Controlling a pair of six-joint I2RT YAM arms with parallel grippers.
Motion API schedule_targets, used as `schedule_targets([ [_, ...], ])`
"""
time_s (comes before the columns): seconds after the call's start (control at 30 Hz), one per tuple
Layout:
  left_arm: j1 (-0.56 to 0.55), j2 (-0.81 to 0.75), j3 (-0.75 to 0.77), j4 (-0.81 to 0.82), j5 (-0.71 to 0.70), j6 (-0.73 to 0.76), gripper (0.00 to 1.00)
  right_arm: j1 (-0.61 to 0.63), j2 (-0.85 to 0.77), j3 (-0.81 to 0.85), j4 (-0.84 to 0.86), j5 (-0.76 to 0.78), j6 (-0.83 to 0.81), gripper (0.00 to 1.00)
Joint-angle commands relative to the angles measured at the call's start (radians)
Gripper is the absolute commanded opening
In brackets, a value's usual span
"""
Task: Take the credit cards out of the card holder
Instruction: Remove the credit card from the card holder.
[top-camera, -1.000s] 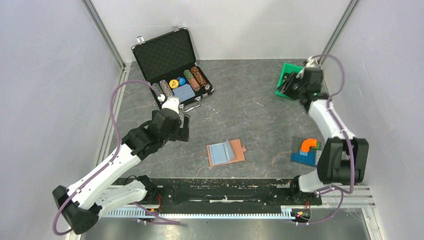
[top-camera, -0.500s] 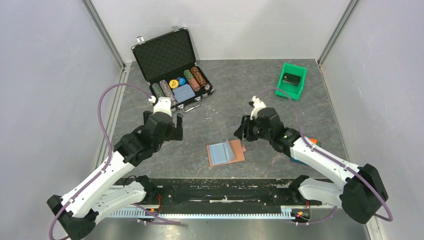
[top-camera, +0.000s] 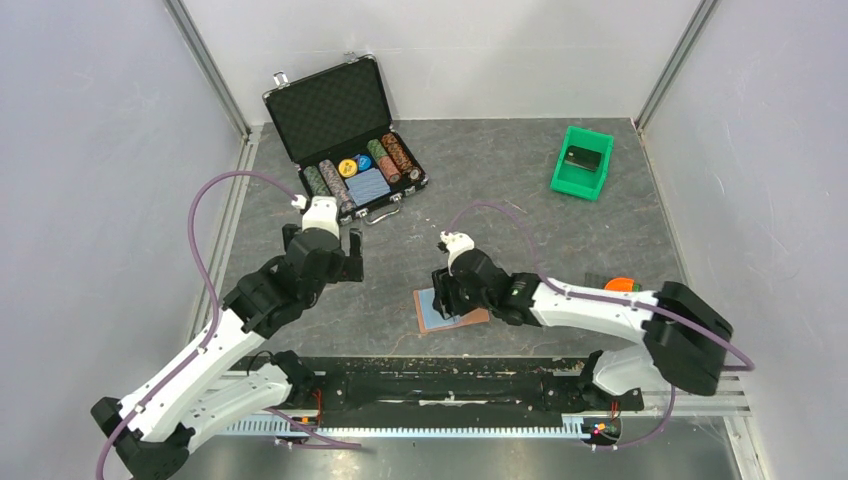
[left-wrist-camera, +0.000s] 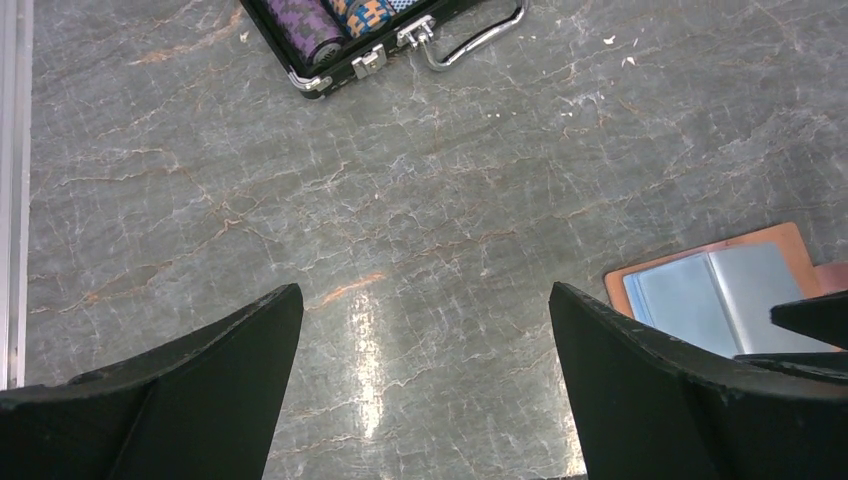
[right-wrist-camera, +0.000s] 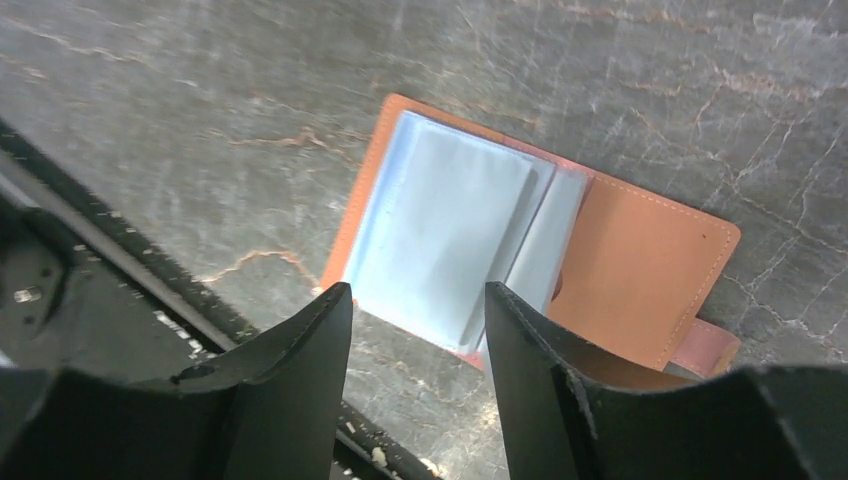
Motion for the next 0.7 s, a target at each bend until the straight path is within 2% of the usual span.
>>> schedule_targets([
  [0.0,0.002,-0.046,-0.014,0.064,-0.038,0.068,1.00,0.028,0.098,0.062,-0.025,0.099,0.000,0.56],
  [0.13,0.003,-0.070,-0.024,0.075,-0.038,0.070,1.00,0.048,0.177,0.084,-0.035,0.152,0.001,0.64],
  [0.33,0.003,-0.084,-0.013,0.068,-0.031,0.054,1.00,0.059,0.223,0.078,-0.019,0.132,0.011,0.68],
  [0.47,0.003,-0.118,-0.007,0.068,0.050,0.010,1.00,0.080,0.238,0.078,-0.015,0.163,0.023,0.71],
  [0.67,0.003,-0.111,-0.022,0.065,0.181,-0.160,1.00,0.107,0.265,0.085,-0.009,0.187,0.044,0.73],
])
